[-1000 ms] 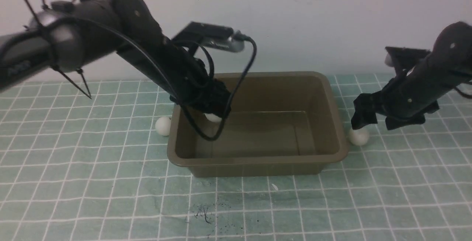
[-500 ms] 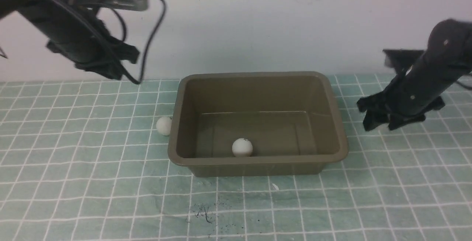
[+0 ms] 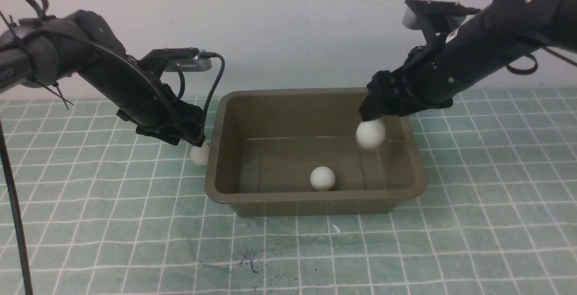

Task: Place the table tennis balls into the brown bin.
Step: 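Release the ping pong ball into the bin and lift the gripper away, then reach for and grasp a ping pong ball on the table beside the basket, then drop the ball into the bin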

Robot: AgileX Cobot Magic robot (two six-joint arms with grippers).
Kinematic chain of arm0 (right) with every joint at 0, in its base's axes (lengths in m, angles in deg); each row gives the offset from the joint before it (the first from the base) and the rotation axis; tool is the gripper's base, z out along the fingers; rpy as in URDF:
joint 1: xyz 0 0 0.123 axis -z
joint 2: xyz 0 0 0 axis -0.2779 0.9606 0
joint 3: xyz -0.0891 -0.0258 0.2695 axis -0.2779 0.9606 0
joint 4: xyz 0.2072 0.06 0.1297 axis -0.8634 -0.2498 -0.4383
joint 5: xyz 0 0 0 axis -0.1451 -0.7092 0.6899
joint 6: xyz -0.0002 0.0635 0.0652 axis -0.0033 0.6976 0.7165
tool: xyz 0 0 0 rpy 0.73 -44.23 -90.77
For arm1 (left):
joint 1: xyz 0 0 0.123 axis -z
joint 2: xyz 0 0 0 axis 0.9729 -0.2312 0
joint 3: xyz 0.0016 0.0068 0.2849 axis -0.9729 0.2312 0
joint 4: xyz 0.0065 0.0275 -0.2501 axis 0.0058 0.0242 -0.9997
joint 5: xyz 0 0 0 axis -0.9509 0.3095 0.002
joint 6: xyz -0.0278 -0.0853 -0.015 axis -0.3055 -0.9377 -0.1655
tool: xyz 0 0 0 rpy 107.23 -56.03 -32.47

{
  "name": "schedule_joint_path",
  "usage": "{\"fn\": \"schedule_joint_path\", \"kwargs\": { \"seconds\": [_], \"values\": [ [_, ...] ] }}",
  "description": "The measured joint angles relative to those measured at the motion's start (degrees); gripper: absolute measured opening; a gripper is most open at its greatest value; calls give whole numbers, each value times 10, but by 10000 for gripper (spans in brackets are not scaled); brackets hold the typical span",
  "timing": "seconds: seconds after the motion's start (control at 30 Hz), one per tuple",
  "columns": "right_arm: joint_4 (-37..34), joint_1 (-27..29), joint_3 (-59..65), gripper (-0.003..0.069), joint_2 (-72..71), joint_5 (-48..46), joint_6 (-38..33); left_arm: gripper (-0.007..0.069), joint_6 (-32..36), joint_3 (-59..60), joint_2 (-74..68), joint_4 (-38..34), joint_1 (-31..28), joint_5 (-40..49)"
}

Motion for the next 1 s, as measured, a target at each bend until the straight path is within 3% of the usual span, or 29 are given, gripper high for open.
{"fn": "schedule_joint_path", "kwargs": {
  "seconds": [0.1,0.17,0.23,0.27,0.43,0.53,0.57,0.67,0.7,0.77,0.87,0.93,1.0],
  "values": [
    [28,2,-47,601,-36,-51,10,521,0,0,-23,-4,6,-32],
    [55,3,-70,568,-76,-67,18,484,0,0,-35,-4,8,-38],
    [90,3,-84,507,-124,-74,29,358,-3,0,-37,3,8,-34],
    [112,3,-87,470,-149,-79,38,335,-8,-5,-35,17,8,-21],
    [221,11,-86,296,-250,-126,103,346,-63,-50,1,93,-3,43],
    [269,15,-62,206,-306,-140,142,346,-82,-82,41,98,-7,78],
    [295,16,-23,142,-357,-139,172,346,-69,-99,72,76,-2,101],
    [312,16,70,56,-440,-99,213,346,-21,-116,109,17,33,128],
    [313,16,142,18,-501,-47,237,346,4,-118,113,1,59,134],
    [315,16,190,4,-541,-7,251,346,17,-118,111,-7,78,136],
    [316,16,359,-12,-693,142,289,353,17,-118,75,10,129,136],
    [317,16,431,-12,-766,203,303,391,-2,-118,50,35,146,127],
    [317,16,487,-13,-829,254,309,478,-29,-117,32,66,156,116]
  ]
}}
